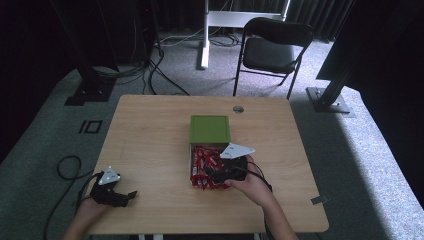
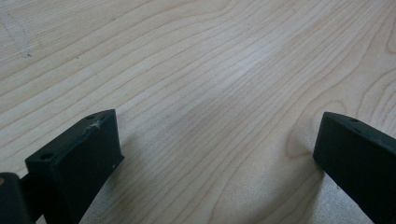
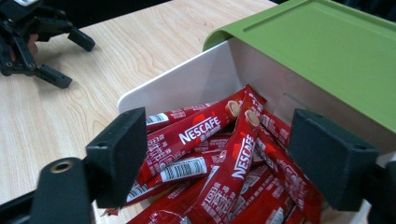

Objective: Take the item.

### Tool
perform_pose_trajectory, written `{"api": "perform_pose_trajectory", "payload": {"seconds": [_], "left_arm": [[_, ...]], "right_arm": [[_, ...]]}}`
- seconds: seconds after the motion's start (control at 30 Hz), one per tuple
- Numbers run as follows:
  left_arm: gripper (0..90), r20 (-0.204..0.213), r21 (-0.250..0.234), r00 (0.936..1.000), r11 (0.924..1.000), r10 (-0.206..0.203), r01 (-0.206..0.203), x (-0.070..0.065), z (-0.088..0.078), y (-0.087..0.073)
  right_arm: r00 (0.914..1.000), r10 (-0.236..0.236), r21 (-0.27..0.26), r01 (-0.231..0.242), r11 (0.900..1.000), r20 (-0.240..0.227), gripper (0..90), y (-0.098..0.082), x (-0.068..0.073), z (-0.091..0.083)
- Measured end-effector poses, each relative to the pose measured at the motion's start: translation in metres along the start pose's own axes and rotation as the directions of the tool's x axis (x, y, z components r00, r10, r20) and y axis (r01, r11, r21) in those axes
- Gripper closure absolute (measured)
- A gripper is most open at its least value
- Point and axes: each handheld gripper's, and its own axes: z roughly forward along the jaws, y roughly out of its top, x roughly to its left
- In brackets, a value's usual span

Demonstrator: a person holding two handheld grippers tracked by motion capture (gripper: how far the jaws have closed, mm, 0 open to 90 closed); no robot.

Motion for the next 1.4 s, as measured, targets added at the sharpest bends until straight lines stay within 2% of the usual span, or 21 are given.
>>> {"api": "perform_pose_trajectory", "payload": {"seconds": [0.13, 0.23, 0.27, 0.3, 0.4, 0.47, 0.57, 0.63, 0.9, 1.03, 1.17, 1.23, 1.33, 1.4], "left_arm": [[1.6, 0.0, 0.0, 1.0, 1.0, 0.0, 0.0, 0.0, 0.0, 0.0], [1.6, 0.0, 0.0, 1.0, 1.0, -0.001, 0.001, 0.0, 0.0, 0.0], [1.6, 0.0, 0.0, 1.0, 1.0, -0.001, 0.001, 0.0, 0.0, 0.0], [1.6, 0.0, 0.0, 1.0, 1.0, -0.001, 0.001, 0.0, 0.0, 0.0], [1.6, 0.0, 0.0, 1.0, 1.0, -0.001, 0.001, 0.0, 0.0, 0.0], [1.6, 0.0, 0.0, 1.0, 1.0, -0.001, 0.001, 0.0, 0.0, 0.0], [1.6, 0.0, 0.0, 1.0, 1.0, -0.001, 0.001, 0.0, 0.0, 0.0], [1.6, 0.0, 0.0, 1.0, 1.0, -0.001, 0.001, 0.0, 0.0, 0.0], [1.6, 0.001, 0.002, 1.0, 1.0, 0.001, -0.001, 0.0, 0.0, 0.0], [1.6, 0.001, 0.002, 1.0, 1.0, 0.001, -0.001, 0.0, 0.0, 0.0], [1.6, 0.001, 0.002, 1.0, 1.0, 0.001, -0.001, 0.0, 0.0, 0.0], [1.6, 0.001, 0.002, 1.0, 1.0, 0.001, -0.001, 0.0, 0.0, 0.0], [1.6, 0.001, 0.001, 1.0, 1.0, 0.0, 0.0, 0.0, 0.0, 0.0], [1.6, 0.0, 0.001, 1.0, 1.0, 0.0, 0.0, 0.0, 0.0, 0.0]], "right_arm": [[1.0, 0.0, 0.015, 0.0, 1.0, 0.006, 25.0, -0.001, 0.003, 0.004], [0.9997, -0.015, 0.032, 0.015, 0.999, 0.017, 35.5, -0.003, 0.006, 0.009], [0.9997, -0.015, 0.032, 0.015, 0.999, 0.017, 35.5, -0.003, 0.006, 0.009], [0.9998, -0.015, 0.042, 0.014, 0.999, 0.015, 39.5, -0.003, 0.007, 0.011], [1.0, -0.001, 0.086, 0.0, 0.996, 0.008, 41.6, -0.004, 0.01, 0.016], [0.9991, -0.017, 0.101, 0.014, 0.995, 0.038, 42.6, -0.004, 0.01, 0.019], [0.9986, 0.004, 0.095, -0.009, 0.995, 0.052, 48.0, -0.003, 0.008, 0.02], [0.9972, 0.037, 0.092, -0.043, 0.995, 0.064, 53.4, -0.002, 0.006, 0.022], [0.9896, 0.059, 0.12, -0.075, 0.99, 0.131, 66.9, 0.002, 0.006, 0.027], [0.9859, 0.046, 0.148, -0.07, 0.987, 0.161, 66.9, 0.003, 0.007, 0.031], [0.9849, 0.031, 0.181, -0.062, 0.981, 0.17, 67.8, 0.002, 0.008, 0.037], [0.9838, 0.021, 0.196, -0.056, 0.979, 0.178, 72.2, 0.002, 0.007, 0.039], [0.9808, 0.026, 0.206, -0.066, 0.976, 0.193, 70.8, 0.002, 0.005, 0.041], [0.9779, 0.007, 0.225, -0.055, 0.973, 0.209, 66.0, 0.002, 0.005, 0.044]]}}
